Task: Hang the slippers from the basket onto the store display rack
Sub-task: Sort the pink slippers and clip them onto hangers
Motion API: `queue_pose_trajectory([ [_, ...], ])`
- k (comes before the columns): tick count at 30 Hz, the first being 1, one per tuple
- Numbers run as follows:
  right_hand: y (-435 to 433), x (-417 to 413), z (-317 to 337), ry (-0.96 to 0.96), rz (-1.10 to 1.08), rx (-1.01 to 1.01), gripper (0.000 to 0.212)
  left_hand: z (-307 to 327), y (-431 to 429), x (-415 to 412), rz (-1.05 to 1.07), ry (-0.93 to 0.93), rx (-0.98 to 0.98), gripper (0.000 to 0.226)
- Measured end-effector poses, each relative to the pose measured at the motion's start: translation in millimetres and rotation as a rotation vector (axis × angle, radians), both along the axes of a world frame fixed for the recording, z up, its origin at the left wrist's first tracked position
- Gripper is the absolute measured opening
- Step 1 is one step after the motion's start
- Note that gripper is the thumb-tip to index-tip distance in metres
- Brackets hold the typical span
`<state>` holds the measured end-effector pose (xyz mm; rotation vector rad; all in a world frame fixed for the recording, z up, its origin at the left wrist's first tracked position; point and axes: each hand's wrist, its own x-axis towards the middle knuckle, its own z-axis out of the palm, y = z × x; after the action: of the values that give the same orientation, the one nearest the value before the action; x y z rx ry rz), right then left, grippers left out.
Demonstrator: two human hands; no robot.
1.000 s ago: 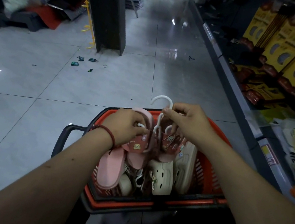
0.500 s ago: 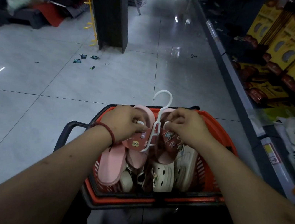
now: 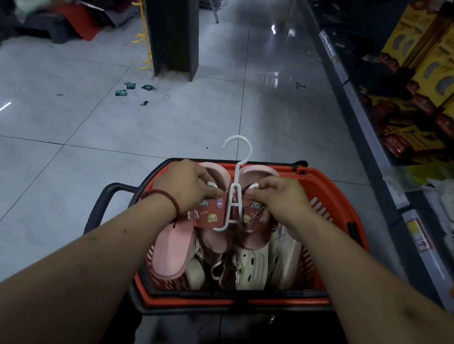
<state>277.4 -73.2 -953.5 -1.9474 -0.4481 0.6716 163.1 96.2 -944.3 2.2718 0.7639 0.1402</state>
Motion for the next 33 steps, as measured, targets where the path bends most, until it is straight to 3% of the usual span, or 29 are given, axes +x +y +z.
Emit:
queue_pose_trajectory([
  [6,-6,-11,20,-0.04,-0.081,0.066,0.008,1,-11,-7,0.281,-0.179,-0.457,0.023],
  [10,-24,-25,45,-0.049,-0.089,0.128,0.003,18,-21,-17,0.277,-0.271,-0.539,0.02],
  [16,-67,-41,101,-0.047,-0.128,0.213,0.007,76,-53,-34,0.157,-0.381,-0.496,0.018],
  [21,-110,-55,156,-0.093,-0.151,0.334,0.008,151,-94,-45,0.051,-0.428,-0.328,0.012],
  [33,-253,-63,252,-0.278,-0.37,0.311,0.008,247,-216,-12,-0.281,-0.482,-0.225,0.008],
])
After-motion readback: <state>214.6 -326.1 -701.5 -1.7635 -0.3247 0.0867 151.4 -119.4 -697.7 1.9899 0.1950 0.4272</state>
